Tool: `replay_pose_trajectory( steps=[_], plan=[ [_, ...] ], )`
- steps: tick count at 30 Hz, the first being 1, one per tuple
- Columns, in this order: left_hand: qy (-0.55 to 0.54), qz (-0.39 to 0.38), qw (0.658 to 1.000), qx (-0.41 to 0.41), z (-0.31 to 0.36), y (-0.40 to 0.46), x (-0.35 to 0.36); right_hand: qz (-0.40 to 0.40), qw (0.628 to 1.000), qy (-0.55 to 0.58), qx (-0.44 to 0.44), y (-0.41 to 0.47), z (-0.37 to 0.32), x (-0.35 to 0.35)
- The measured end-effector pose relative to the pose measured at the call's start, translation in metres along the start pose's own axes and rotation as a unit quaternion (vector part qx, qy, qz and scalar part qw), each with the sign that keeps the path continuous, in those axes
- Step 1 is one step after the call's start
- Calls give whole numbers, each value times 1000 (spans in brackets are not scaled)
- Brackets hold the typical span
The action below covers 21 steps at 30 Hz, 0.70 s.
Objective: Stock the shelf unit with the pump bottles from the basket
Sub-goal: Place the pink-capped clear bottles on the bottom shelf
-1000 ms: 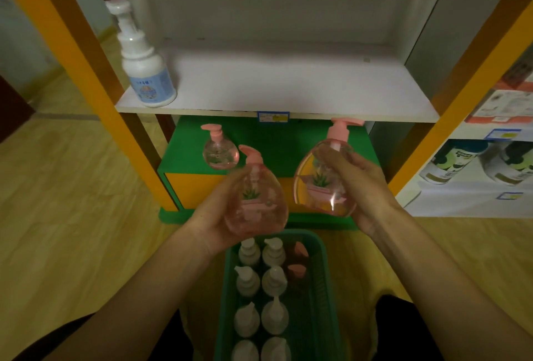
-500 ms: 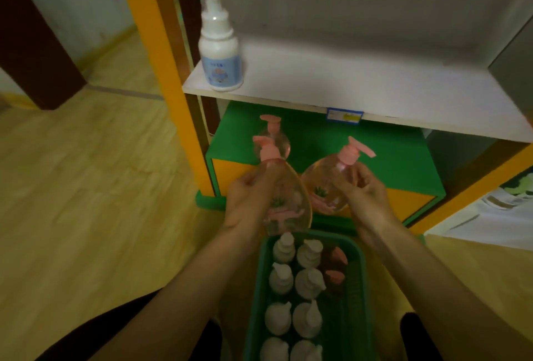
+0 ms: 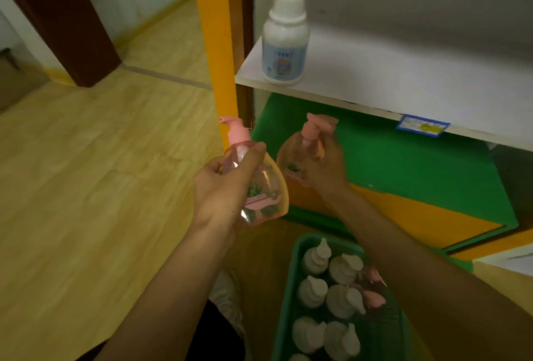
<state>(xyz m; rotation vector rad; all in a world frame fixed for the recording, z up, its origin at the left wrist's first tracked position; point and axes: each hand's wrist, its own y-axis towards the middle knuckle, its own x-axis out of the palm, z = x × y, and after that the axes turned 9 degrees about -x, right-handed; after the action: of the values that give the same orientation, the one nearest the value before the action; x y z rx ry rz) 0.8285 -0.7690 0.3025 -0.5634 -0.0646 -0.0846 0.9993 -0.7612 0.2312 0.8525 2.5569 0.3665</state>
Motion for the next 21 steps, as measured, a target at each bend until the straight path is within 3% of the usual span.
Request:
replay_pose_trajectory(
  steps=[8,13,18,21],
  plan=[
    [-16,-18,1000,-12,-1,10,-5,-78,990,-105,43,43,23,49],
    [2,-18,1000,10,-1,10,-2,-88,990,-80,77,55,32,61],
    [1,-36,999,8,-3,12,2,-45,986,-11,161,64,43,75],
    [2,-43,999,15,-5,13,5,-39,985,0,165,68,46,75]
  ],
)
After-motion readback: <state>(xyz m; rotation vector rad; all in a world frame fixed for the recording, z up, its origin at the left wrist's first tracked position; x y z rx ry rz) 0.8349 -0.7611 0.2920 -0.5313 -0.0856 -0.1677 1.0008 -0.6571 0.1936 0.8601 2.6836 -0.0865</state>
